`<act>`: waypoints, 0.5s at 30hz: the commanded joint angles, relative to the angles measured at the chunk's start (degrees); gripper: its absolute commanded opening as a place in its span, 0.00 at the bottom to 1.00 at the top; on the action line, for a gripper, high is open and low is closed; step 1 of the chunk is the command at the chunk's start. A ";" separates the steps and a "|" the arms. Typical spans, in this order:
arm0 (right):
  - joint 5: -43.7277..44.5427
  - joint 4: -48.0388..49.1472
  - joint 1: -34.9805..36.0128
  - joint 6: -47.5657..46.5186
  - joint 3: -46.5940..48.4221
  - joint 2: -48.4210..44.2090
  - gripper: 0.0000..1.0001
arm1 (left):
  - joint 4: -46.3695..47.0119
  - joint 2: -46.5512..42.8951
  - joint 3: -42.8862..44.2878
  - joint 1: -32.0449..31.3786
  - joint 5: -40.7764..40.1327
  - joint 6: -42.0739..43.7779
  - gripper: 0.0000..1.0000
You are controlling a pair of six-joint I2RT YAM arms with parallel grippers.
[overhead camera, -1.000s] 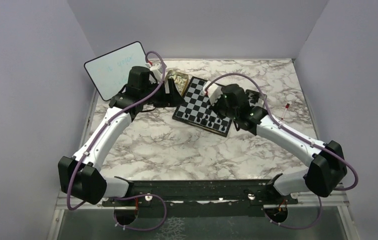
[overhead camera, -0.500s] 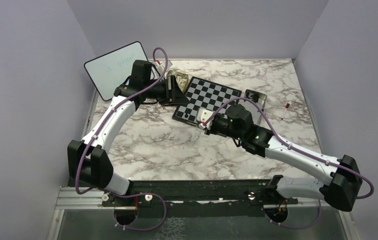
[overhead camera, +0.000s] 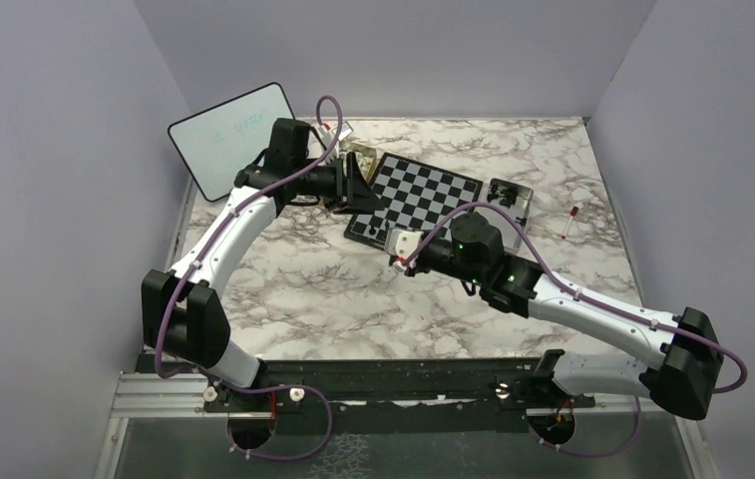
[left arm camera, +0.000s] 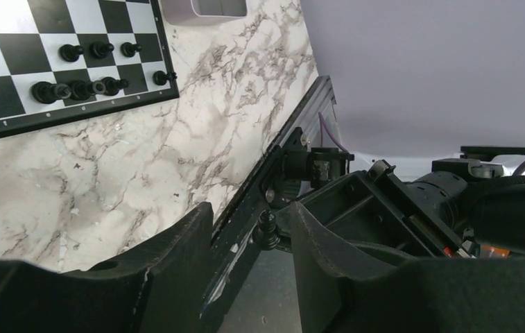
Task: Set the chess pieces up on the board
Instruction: Place the chess piece on the chessboard.
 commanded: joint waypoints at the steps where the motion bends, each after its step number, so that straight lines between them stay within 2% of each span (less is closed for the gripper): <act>1: -0.12 2.14 0.56 -1.56 0.77 -0.38 0.09 | 0.65 0.71 0.87 -1.65 2.86 -0.91 0.45; 9: 0.87 0.65 1.09 -1.02 0.74 -0.56 0.09 | 0.64 1.60 0.19 -4.54 3.31 -0.30 0.40; 15: 1.67 1.40 1.17 -1.12 -0.02 -1.01 0.09 | 0.65 1.99 -0.86 -4.57 4.37 -0.22 0.27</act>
